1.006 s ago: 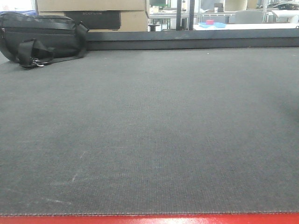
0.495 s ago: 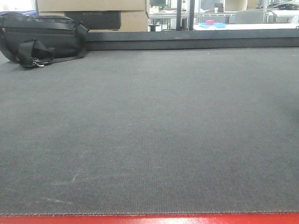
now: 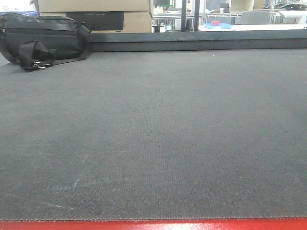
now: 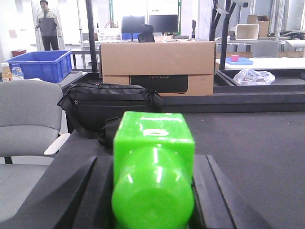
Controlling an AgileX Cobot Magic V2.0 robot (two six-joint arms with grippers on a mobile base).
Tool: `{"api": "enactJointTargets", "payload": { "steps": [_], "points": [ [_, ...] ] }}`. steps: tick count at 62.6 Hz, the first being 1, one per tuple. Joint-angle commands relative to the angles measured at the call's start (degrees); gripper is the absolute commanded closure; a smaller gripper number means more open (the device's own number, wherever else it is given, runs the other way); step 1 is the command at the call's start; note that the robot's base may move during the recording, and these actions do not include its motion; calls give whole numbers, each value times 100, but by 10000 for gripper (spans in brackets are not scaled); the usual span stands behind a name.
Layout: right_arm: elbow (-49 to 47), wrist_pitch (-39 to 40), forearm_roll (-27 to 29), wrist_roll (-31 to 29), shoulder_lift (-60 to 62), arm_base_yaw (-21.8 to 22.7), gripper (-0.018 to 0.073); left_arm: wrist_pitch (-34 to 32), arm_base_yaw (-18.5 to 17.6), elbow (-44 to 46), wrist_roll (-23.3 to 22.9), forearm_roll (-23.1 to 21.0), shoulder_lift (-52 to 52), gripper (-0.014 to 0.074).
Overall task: Grab block from conveyor and place in blue bin
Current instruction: 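Lift both held blocks up off the conveyor belt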
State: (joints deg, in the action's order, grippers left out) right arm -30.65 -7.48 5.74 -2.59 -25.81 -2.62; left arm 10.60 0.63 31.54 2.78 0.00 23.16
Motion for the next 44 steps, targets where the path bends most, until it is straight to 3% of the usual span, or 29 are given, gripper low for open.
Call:
{"api": "enactJointTargets", "payload": {
  "steps": [1, 44],
  "points": [
    [23, 111, -50, 3, 56, 20, 721, -71, 36, -16, -3, 0, -43, 708],
    [23, 155, -50, 3, 57, 20, 721, -51, 36, -16, -3, 0, -44, 708]
  ]
}}
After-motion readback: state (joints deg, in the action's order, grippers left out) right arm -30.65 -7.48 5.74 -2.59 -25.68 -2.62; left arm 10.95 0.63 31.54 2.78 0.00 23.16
